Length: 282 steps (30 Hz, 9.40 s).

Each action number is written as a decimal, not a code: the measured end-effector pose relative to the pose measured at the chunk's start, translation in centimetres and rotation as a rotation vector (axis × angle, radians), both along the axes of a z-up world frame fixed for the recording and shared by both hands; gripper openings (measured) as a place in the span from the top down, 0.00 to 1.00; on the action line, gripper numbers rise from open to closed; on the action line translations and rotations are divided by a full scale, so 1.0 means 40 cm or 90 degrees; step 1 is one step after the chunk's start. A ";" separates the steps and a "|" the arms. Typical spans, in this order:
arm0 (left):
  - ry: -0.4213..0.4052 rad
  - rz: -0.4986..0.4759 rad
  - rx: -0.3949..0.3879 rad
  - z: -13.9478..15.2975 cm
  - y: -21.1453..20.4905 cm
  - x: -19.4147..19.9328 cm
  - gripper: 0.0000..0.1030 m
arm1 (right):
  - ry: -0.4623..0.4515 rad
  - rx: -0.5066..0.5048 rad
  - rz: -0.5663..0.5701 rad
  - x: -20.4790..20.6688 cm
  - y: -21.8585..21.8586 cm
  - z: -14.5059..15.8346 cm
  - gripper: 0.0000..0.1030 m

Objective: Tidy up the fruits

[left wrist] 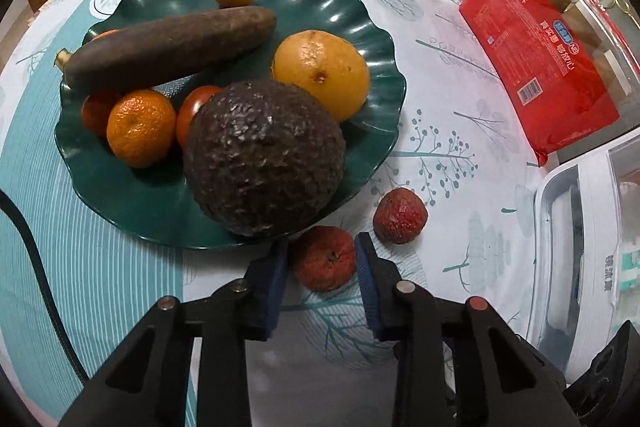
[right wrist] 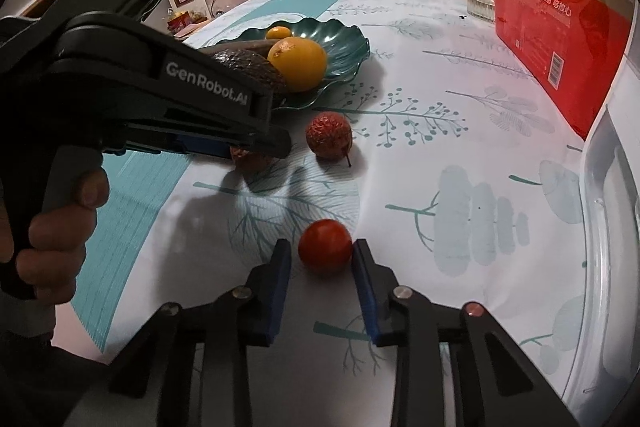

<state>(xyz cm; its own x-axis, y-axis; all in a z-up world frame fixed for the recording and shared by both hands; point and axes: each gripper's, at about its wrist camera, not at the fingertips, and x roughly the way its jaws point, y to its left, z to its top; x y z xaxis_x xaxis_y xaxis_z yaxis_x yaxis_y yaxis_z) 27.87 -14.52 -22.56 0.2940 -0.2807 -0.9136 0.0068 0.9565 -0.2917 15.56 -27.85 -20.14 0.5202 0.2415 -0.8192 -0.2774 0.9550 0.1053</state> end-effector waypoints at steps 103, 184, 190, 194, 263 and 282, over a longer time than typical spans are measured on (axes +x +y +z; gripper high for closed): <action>-0.081 0.033 0.021 0.250 0.284 0.008 0.28 | -0.159 0.005 -0.053 0.170 0.079 0.168 0.37; -0.010 0.012 0.056 0.161 0.756 -0.172 0.28 | -0.115 -0.048 -0.143 0.161 0.439 0.087 0.70; -0.020 -0.035 0.056 0.158 0.771 -0.151 0.28 | -0.130 -0.061 -0.194 0.142 0.452 0.097 0.49; -0.023 -0.062 0.046 0.158 0.770 -0.152 0.28 | -0.149 -0.064 -0.228 0.101 0.457 0.121 0.39; -0.242 0.094 0.166 0.526 0.272 -0.659 0.01 | -0.035 0.012 -0.098 -0.400 0.141 0.464 0.00; -0.269 0.092 0.201 0.546 0.222 -0.658 0.01 | -0.023 0.025 -0.096 -0.380 0.116 0.453 0.00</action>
<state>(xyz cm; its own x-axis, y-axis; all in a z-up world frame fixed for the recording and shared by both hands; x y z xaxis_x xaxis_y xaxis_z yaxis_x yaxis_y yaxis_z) 1.53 -5.63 -0.72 0.6687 0.0590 -0.7412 -0.0776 0.9969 0.0094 0.36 -23.19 -2.03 0.5819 0.1906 -0.7906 -0.1358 0.9813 0.1365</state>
